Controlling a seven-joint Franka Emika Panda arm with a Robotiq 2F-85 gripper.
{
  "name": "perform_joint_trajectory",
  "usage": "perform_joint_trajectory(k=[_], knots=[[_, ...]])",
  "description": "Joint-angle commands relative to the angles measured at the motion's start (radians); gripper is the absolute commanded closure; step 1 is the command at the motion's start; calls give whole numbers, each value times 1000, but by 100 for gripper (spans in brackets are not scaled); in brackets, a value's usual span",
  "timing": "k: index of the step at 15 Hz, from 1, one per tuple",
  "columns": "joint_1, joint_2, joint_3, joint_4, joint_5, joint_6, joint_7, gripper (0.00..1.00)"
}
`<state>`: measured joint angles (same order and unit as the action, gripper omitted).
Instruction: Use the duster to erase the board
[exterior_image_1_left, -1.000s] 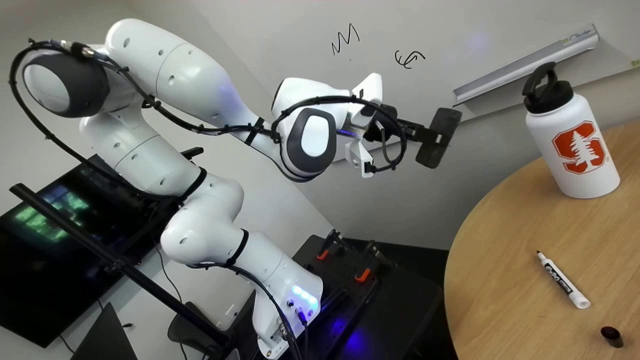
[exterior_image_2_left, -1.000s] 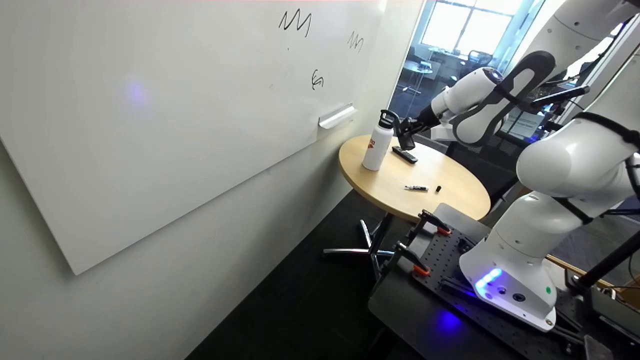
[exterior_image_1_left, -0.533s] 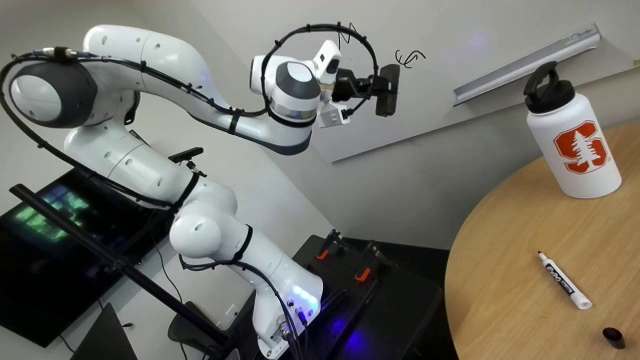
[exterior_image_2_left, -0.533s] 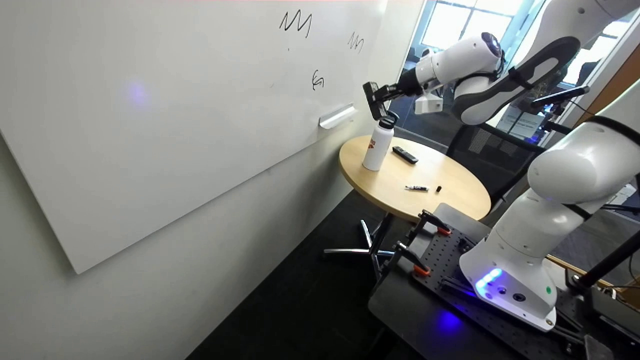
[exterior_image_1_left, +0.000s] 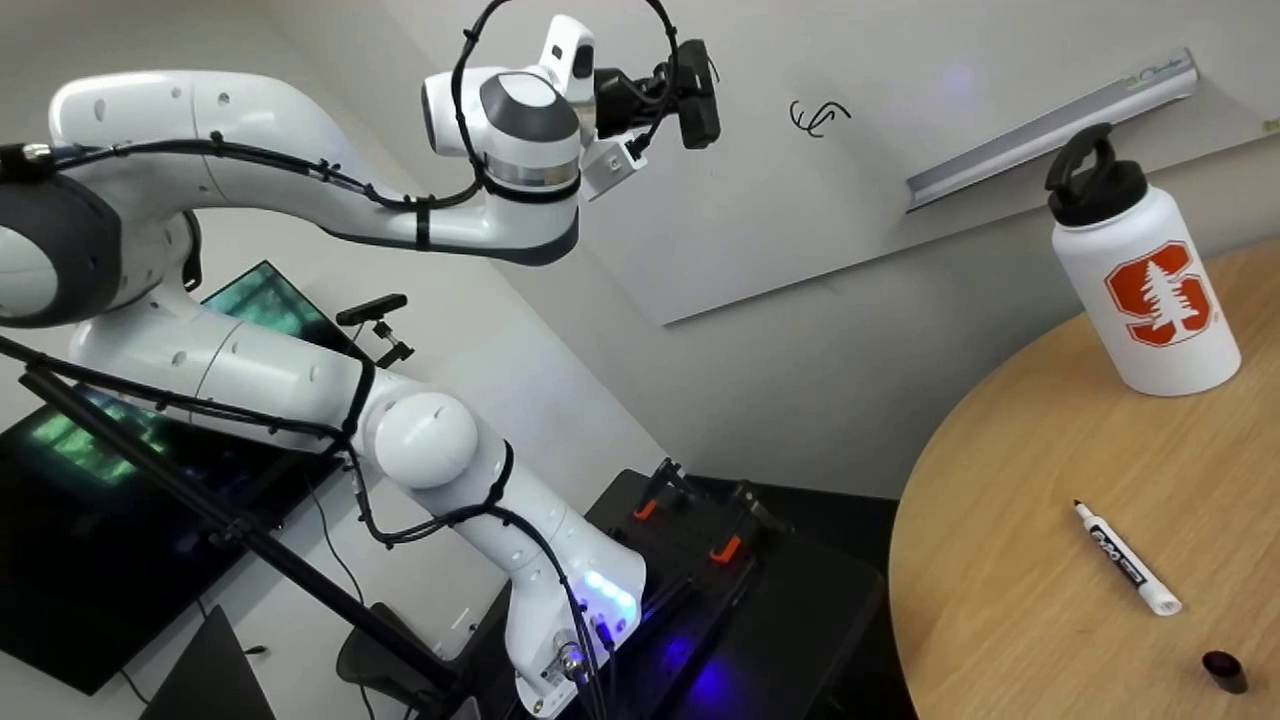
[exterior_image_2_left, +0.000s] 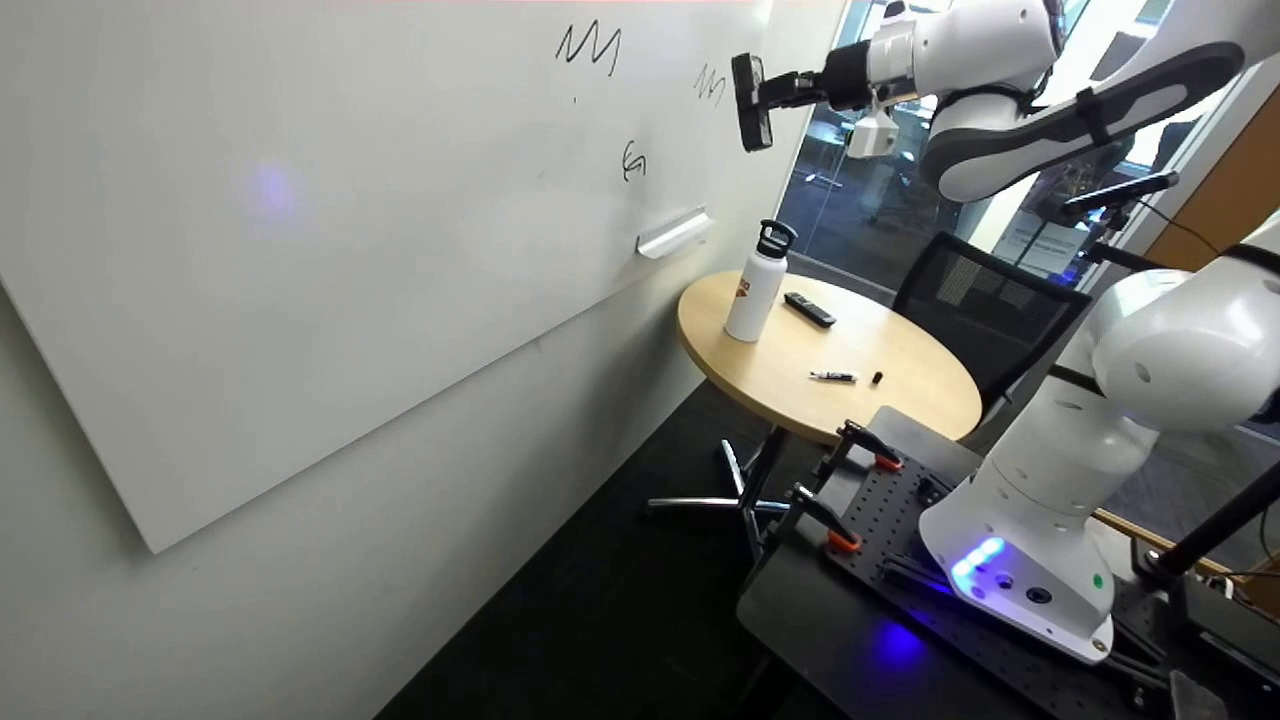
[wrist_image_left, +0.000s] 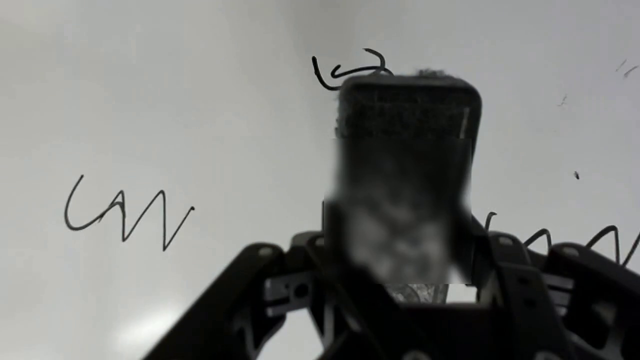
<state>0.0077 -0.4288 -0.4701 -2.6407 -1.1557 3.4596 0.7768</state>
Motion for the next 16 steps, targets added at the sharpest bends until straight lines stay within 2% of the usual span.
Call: perform_joint_trajectory(k=[1,2,3,4,5,10,13,16], knots=[[-4,4,1,-2,0,0,0,47],[-6,13,1,-2,0,0,0,47],[-7,20,2,-2,0,0,0,72],[-7,-8,-1,13,18,0,-74,72],[70,-34,-57,22,23,0,-124,72],[355,-126,-237,70,105,1,-386,72],[548,-197,-377,89,181,1,-614,72],[705,-283,-516,121,252,1,-849,72]])
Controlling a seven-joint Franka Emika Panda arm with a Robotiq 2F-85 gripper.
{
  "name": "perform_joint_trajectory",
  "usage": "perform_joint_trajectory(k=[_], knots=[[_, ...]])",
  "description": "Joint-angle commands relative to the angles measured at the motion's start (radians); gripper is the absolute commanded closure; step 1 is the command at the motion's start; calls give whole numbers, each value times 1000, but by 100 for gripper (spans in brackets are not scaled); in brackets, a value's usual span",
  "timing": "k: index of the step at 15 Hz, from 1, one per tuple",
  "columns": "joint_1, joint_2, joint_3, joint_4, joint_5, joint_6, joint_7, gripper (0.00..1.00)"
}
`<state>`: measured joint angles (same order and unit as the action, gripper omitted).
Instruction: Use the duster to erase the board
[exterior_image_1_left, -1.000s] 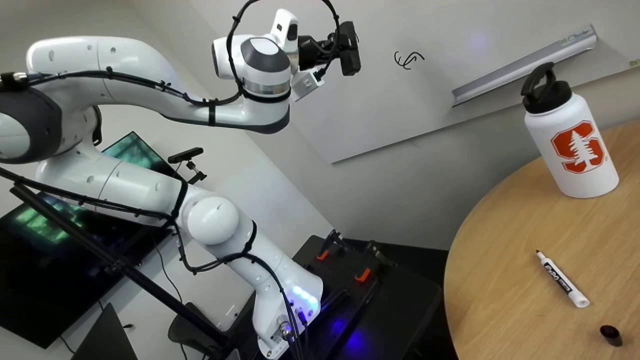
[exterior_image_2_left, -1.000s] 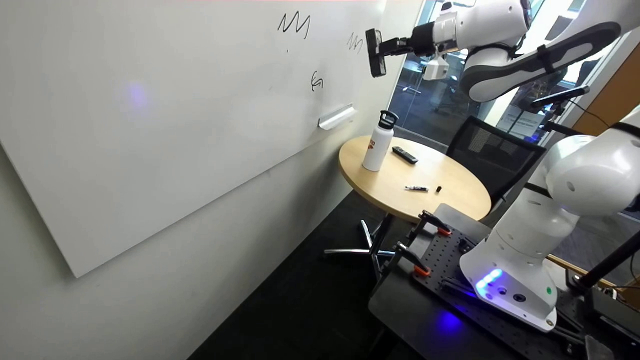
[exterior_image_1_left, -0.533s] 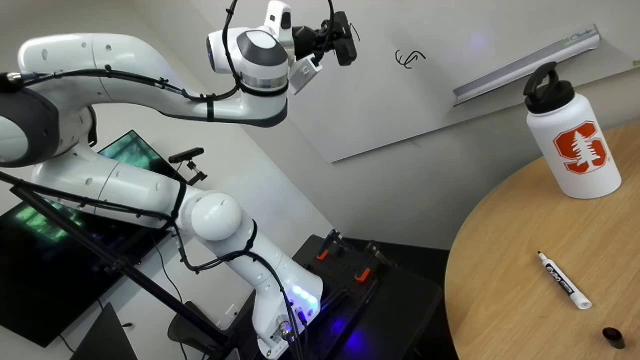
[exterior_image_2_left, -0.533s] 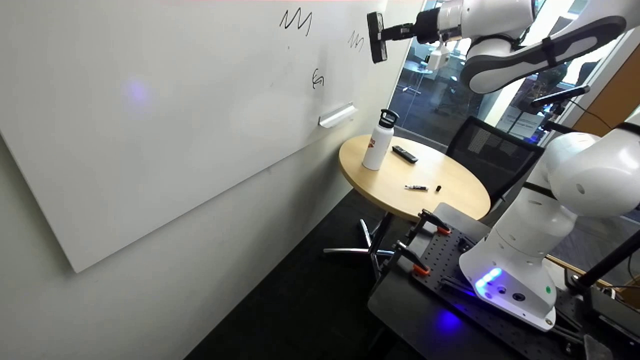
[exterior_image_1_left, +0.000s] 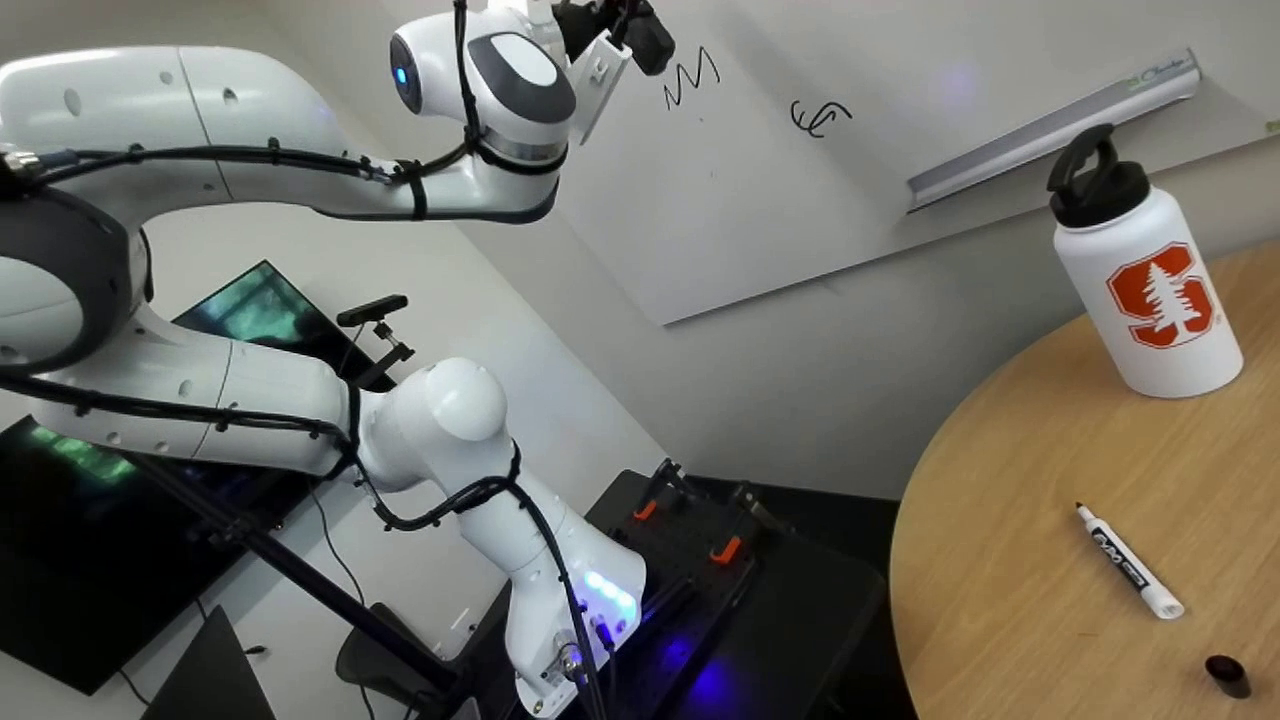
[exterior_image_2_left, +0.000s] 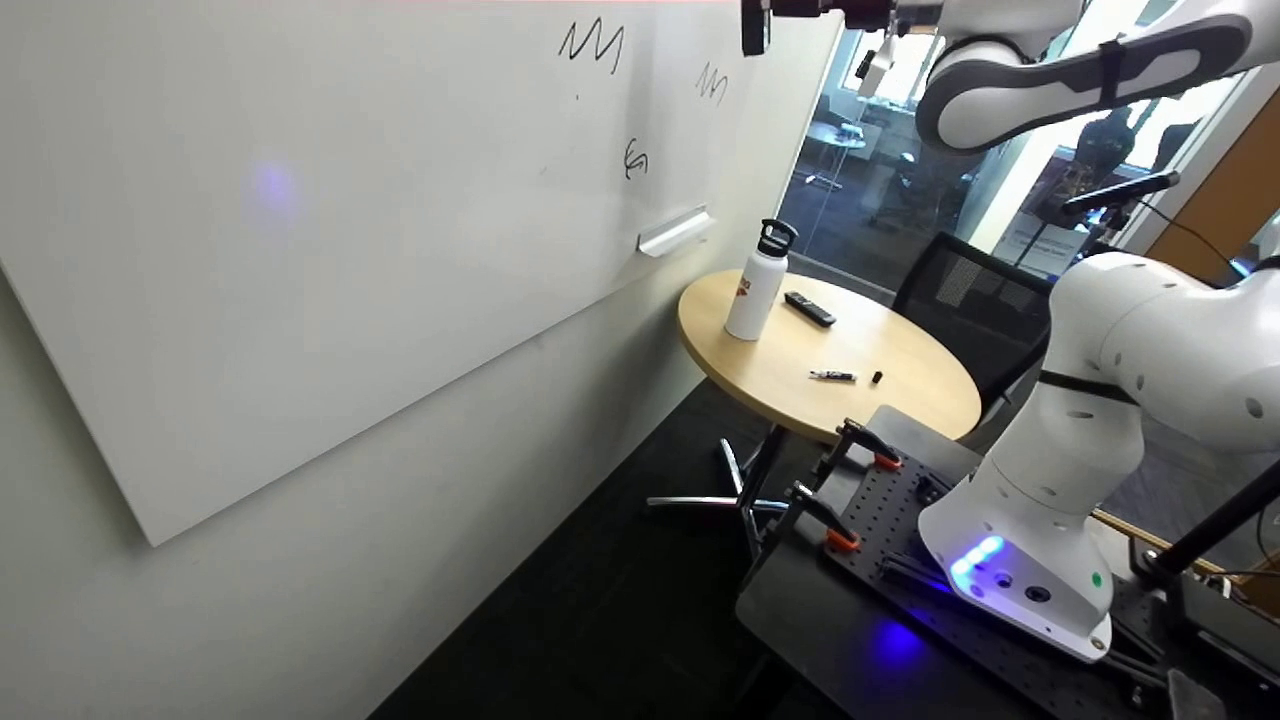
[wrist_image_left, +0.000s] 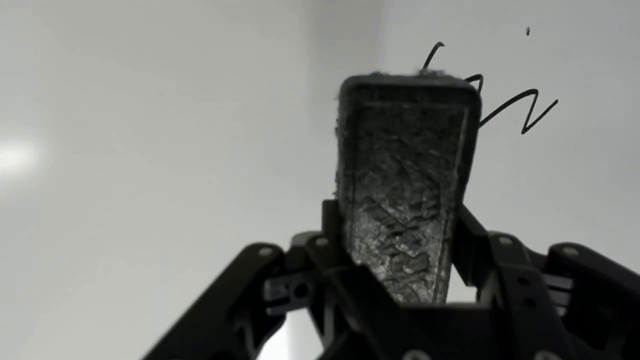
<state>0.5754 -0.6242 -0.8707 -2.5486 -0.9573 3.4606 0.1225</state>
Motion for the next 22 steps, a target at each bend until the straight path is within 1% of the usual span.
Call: perform_joint_trajectory(k=[1,2,4,5,6,7,8,11,13,14,15,16,17,18,19,22], knots=[[177,-121,-156,41,76,0,-273,72],[217,-155,-195,54,98,0,-352,72],[269,-208,-257,66,158,0,-506,72],[210,-149,-208,46,142,0,-408,72],[224,-168,-226,47,150,-3,-437,47],[222,-174,-228,44,151,-4,-437,47],[220,-175,-228,44,151,-4,-437,72],[248,-182,-304,122,161,-4,-460,72],[282,-195,-383,189,168,-4,-476,72],[324,-208,-455,242,167,-4,-498,72],[338,-208,-486,279,177,-4,-502,72],[376,-221,-539,320,175,-4,-523,72],[395,-223,-572,350,175,-4,-534,72],[322,-213,-520,277,172,-4,-508,72],[338,-222,-544,294,172,-4,-512,47],[335,-231,-541,290,172,-4,-512,47]])
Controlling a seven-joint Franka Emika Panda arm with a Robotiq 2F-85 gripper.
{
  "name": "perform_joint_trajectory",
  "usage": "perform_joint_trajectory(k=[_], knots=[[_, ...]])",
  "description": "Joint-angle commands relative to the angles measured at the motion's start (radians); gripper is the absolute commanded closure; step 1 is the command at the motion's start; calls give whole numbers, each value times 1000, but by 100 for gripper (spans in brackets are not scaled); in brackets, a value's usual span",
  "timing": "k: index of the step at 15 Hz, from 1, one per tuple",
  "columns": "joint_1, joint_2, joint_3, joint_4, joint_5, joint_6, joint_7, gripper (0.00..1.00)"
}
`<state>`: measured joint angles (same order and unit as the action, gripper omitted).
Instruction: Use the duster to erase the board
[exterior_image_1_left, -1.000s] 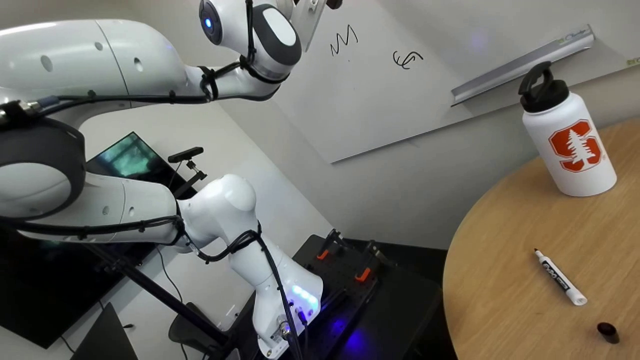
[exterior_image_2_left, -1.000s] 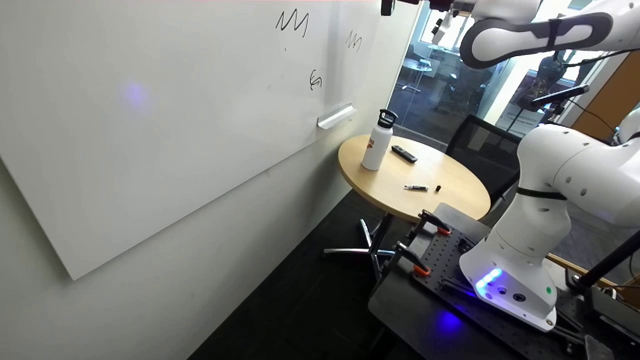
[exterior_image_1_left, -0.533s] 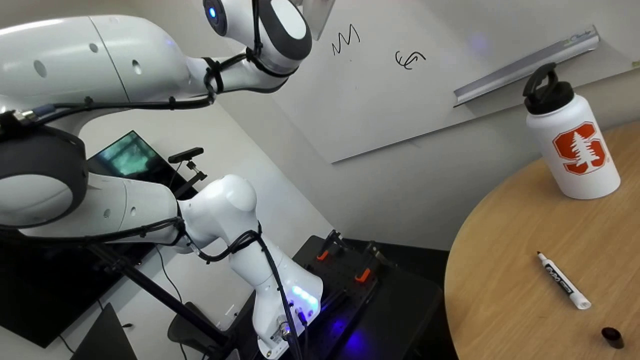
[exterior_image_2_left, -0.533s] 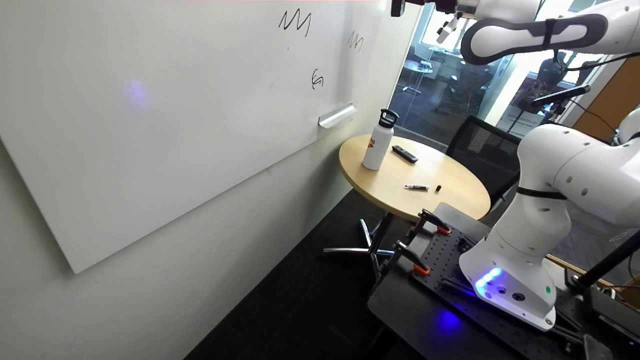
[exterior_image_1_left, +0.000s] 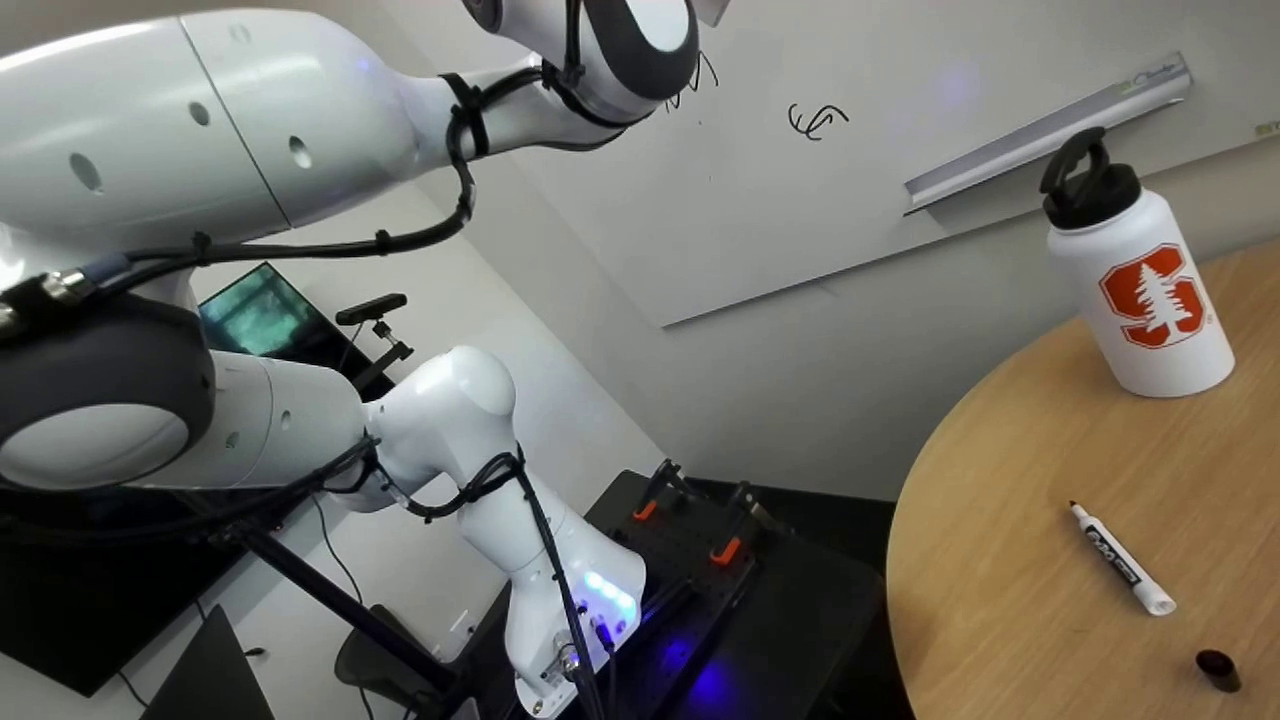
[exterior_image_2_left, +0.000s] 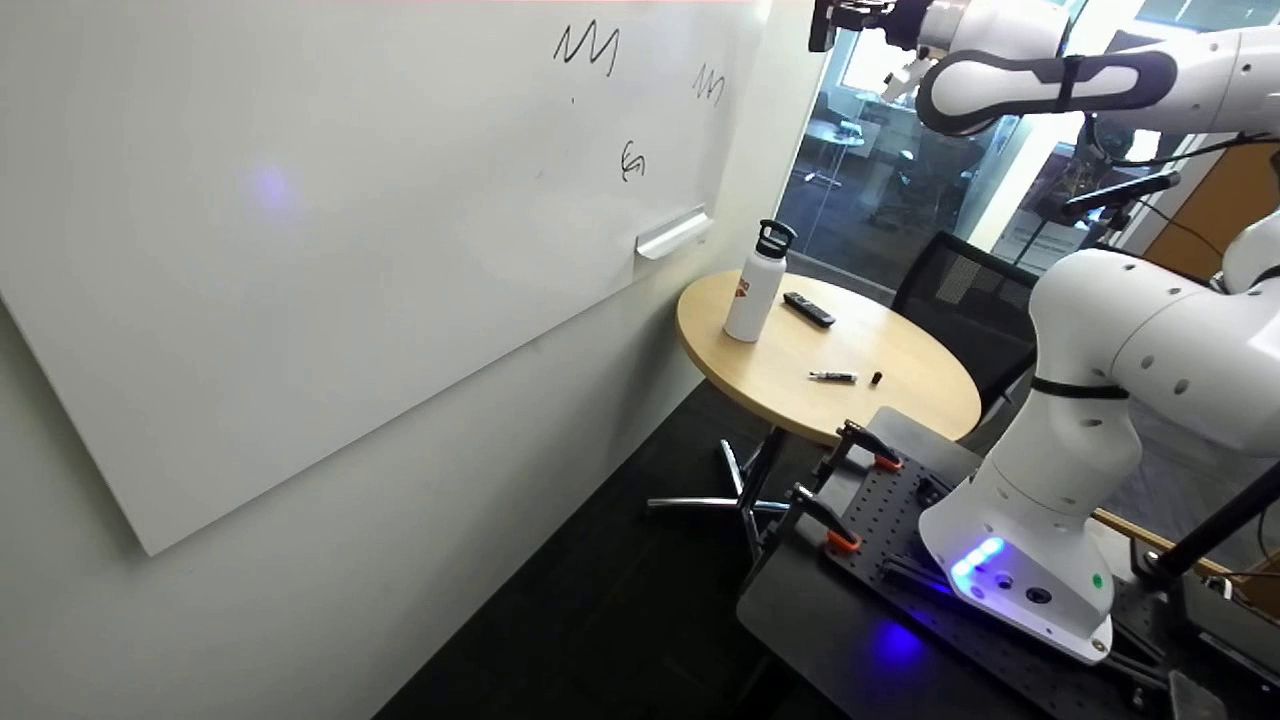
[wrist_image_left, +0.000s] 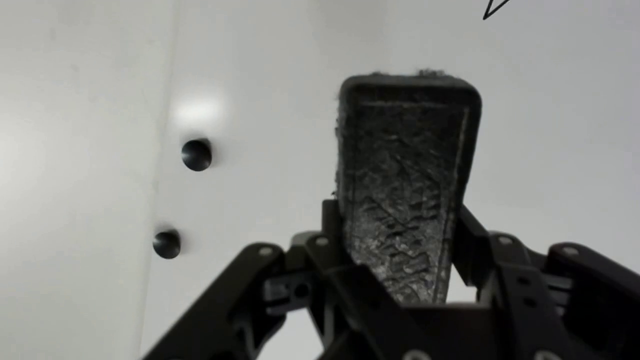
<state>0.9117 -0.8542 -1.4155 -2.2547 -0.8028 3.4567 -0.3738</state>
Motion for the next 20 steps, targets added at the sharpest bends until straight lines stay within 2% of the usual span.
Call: perform_joint_trajectory(k=[1,6,7,8,11,12,13,18,19,20], knots=[[19,-34,-4,14,-3,0,-38,72],[228,-145,-159,124,-47,0,-125,72],[272,-179,-175,138,-5,0,-207,72],[318,-194,-214,186,-61,0,-178,72],[432,-263,-273,283,-96,0,-223,72],[361,-208,-256,207,-79,0,-173,72],[385,-225,-267,224,-83,0,-176,47],[372,-233,-263,221,-86,0,-177,47],[371,-233,-263,221,-86,0,-177,72],[385,-255,-270,229,-96,0,-187,72]])
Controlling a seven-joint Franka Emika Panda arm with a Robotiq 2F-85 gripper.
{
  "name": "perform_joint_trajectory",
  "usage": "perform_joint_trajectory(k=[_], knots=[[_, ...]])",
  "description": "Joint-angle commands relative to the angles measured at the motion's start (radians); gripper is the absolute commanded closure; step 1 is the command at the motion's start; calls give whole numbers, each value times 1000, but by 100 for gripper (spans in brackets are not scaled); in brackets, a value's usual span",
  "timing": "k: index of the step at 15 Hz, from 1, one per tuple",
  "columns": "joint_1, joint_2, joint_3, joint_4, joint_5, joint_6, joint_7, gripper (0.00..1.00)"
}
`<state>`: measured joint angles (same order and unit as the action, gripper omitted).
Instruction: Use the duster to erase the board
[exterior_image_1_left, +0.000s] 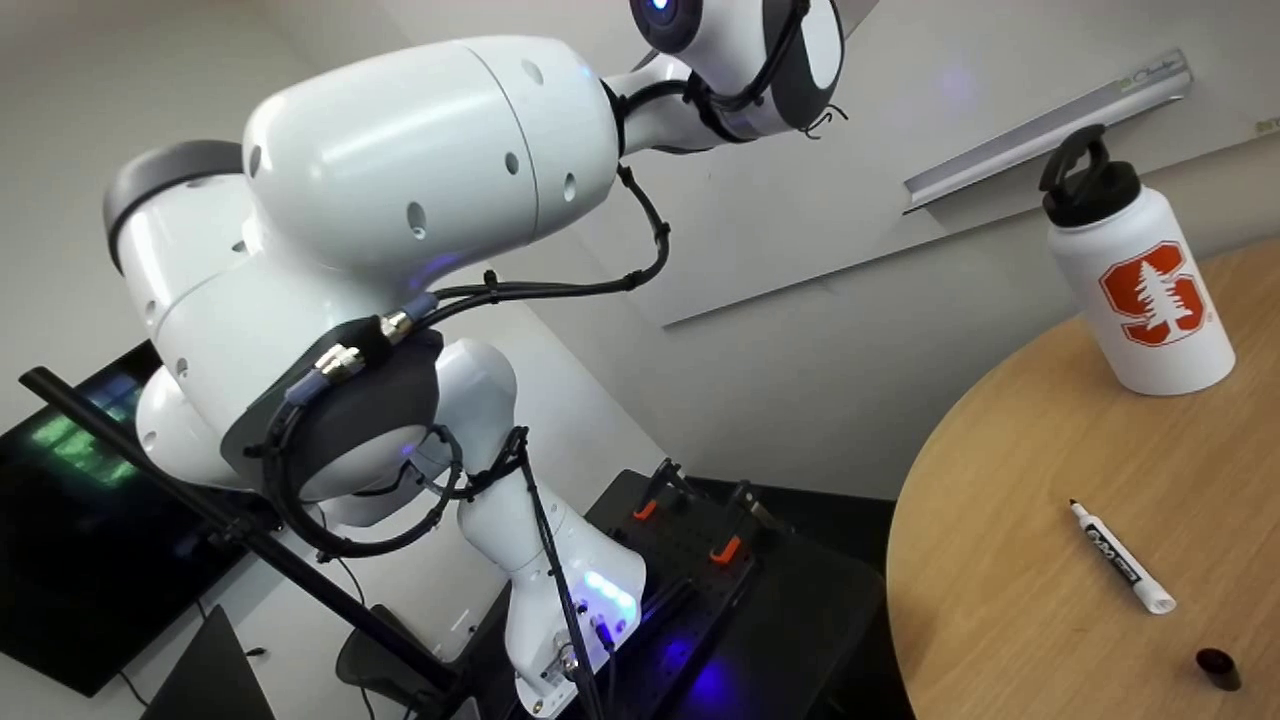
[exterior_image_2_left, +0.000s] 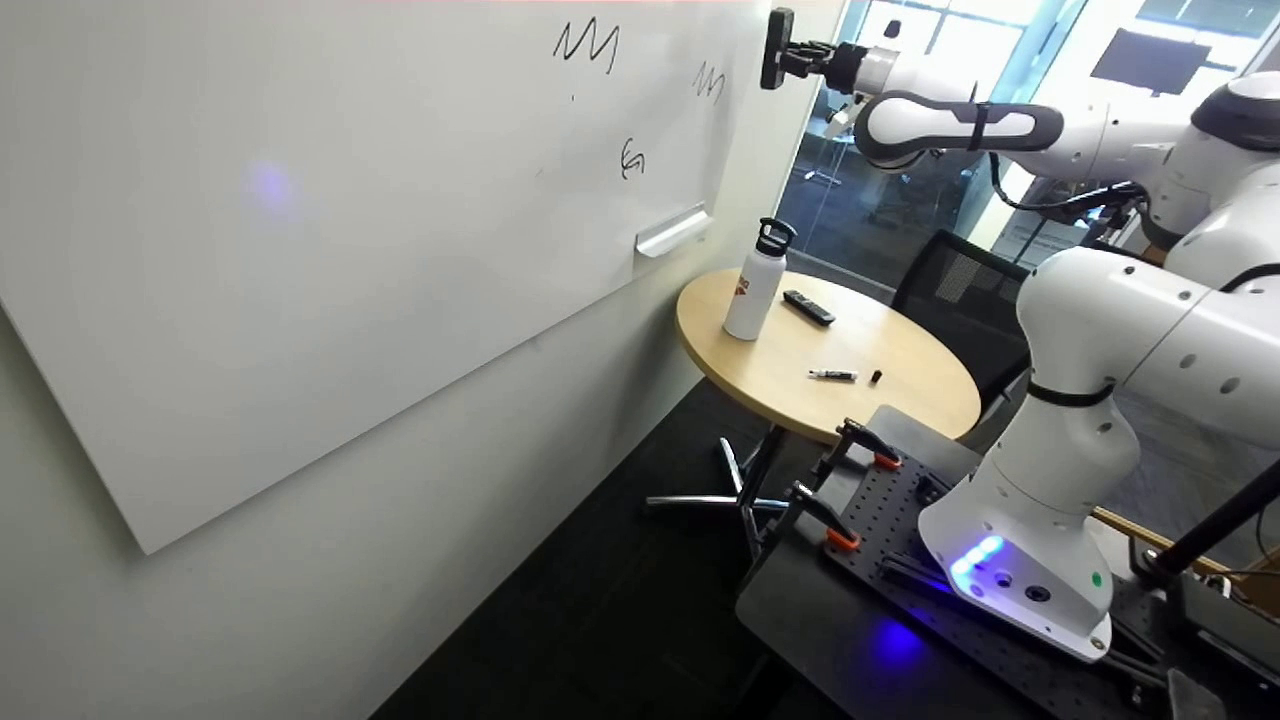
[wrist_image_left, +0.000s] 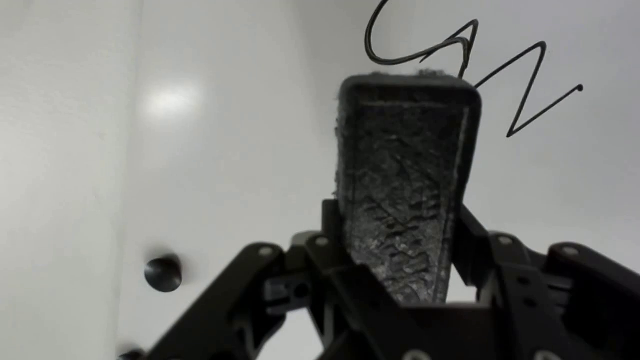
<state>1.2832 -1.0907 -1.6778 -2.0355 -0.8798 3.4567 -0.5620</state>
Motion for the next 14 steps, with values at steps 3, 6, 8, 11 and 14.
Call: perform_joint_trajectory(k=[3,6,8,11,14], knots=[[90,-90,-44,37,-46,-1,-22,72],[169,-173,-67,77,-89,-1,-29,72],[229,-232,-61,123,-117,-1,-29,72],[320,-301,-46,208,-155,-1,-29,72],[381,-341,-38,263,-125,8,-99,72]])
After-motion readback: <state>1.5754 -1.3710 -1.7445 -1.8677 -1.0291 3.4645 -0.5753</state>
